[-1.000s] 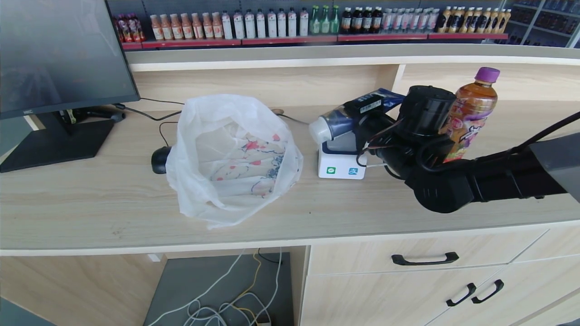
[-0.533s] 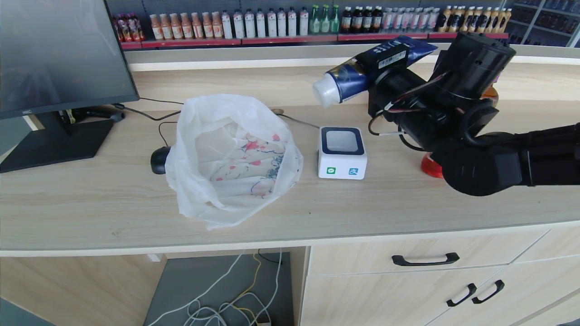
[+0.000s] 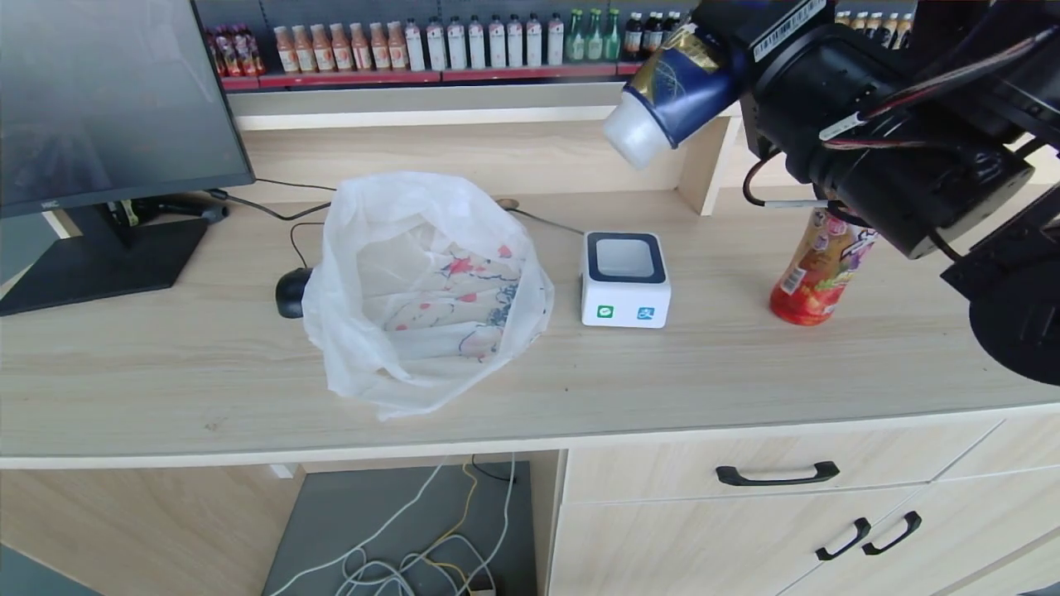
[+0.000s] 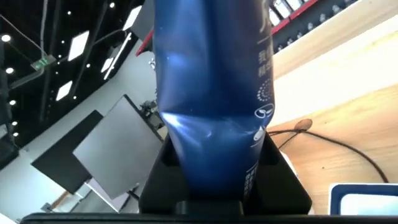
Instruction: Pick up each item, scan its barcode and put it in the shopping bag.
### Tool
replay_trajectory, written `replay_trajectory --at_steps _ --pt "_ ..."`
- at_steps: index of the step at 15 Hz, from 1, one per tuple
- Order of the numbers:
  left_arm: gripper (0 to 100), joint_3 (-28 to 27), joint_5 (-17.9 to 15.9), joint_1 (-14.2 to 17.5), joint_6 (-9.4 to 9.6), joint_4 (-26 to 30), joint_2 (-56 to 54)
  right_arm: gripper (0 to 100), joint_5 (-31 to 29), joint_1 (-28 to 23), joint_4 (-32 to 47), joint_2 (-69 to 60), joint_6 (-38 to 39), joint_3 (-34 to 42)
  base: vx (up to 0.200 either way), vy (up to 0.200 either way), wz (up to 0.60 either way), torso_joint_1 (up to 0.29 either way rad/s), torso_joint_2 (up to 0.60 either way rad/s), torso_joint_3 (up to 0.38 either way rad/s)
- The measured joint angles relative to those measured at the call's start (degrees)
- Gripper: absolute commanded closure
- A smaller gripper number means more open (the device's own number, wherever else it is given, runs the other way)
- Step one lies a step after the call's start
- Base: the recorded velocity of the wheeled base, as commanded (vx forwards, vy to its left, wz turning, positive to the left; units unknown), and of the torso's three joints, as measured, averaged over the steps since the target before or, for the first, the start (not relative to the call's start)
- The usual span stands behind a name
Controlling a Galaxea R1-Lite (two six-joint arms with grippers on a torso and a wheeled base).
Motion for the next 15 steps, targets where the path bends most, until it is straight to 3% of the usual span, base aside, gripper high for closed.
replay_trajectory --at_steps 6,10,15 --pt "0 0.0 0.0 0.0 0.00 0.0 0.0 100 0.1 3.1 -9.9 -5.0 -26.2 13.9 0.000 0.000 0.00 0.000 0.00 0.000" --pt "0 0.0 0.0 0.0 0.00 0.0 0.0 100 10.3 2.2 -21.1 -4.8 -41.1 23.4 0.000 0.000 0.00 0.000 0.00 0.000" --pt "0 0.0 0.0 0.0 -0.09 0.0 0.0 100 10.5 0.0 -31.0 0.2 -42.8 26.7 0.000 0.040 0.00 0.000 0.00 0.000"
